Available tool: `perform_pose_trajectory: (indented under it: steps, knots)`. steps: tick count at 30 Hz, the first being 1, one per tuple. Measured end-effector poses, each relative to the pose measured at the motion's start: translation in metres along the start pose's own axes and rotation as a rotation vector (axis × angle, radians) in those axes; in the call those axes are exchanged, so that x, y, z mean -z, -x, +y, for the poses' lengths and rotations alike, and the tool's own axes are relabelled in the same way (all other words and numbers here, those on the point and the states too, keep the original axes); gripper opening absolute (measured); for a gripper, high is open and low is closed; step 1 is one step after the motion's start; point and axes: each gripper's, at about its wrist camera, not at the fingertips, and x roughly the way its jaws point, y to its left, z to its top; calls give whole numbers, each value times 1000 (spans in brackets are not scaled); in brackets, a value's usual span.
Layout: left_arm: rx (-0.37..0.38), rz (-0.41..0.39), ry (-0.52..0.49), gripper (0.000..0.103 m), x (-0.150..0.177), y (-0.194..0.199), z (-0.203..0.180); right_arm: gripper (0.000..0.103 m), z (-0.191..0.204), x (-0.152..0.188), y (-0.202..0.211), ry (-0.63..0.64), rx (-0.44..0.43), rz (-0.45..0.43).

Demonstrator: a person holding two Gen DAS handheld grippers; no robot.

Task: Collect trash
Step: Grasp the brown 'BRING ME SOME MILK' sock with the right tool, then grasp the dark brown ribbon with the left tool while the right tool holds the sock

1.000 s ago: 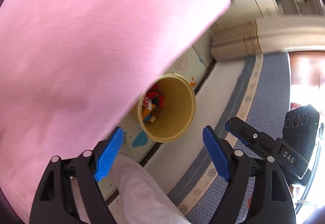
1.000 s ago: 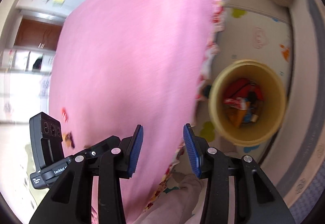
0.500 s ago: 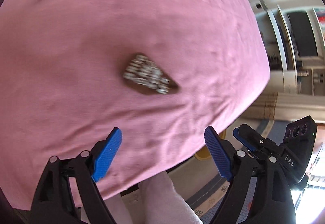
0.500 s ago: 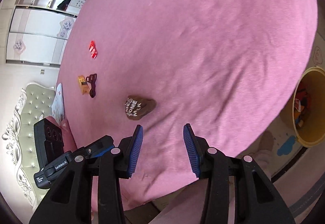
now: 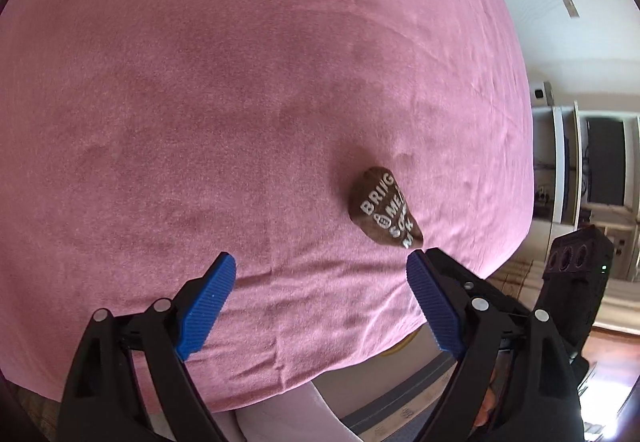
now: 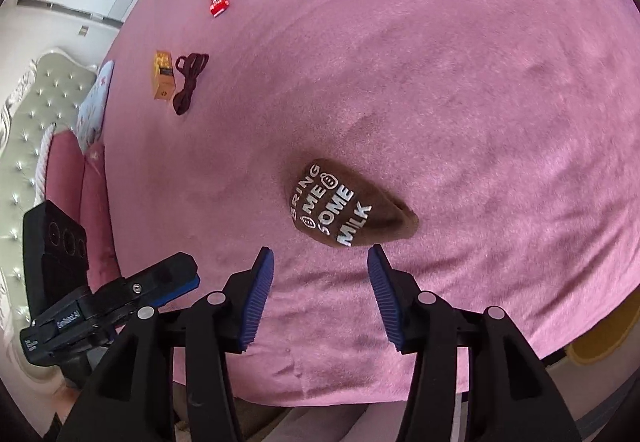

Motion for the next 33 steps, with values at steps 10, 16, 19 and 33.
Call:
perform_pose_trajectory:
  steps: [10, 16, 19, 33]
  knots:
    - [-4, -30, 136, 86, -21, -17, 15, 51, -3, -21, -42, 103, 76, 94]
    - [-6, -39, 178, 86, -37, -20, 19, 10, -2, -36, -36, 161, 61, 99]
    - [-1, -55, 184, 86, -50, -16, 16, 10, 5, -52, -25, 162, 19, 66]
    - [-156, -150, 56, 86, -190, 13, 26, 10, 83, -184, -60, 130, -162, 28]
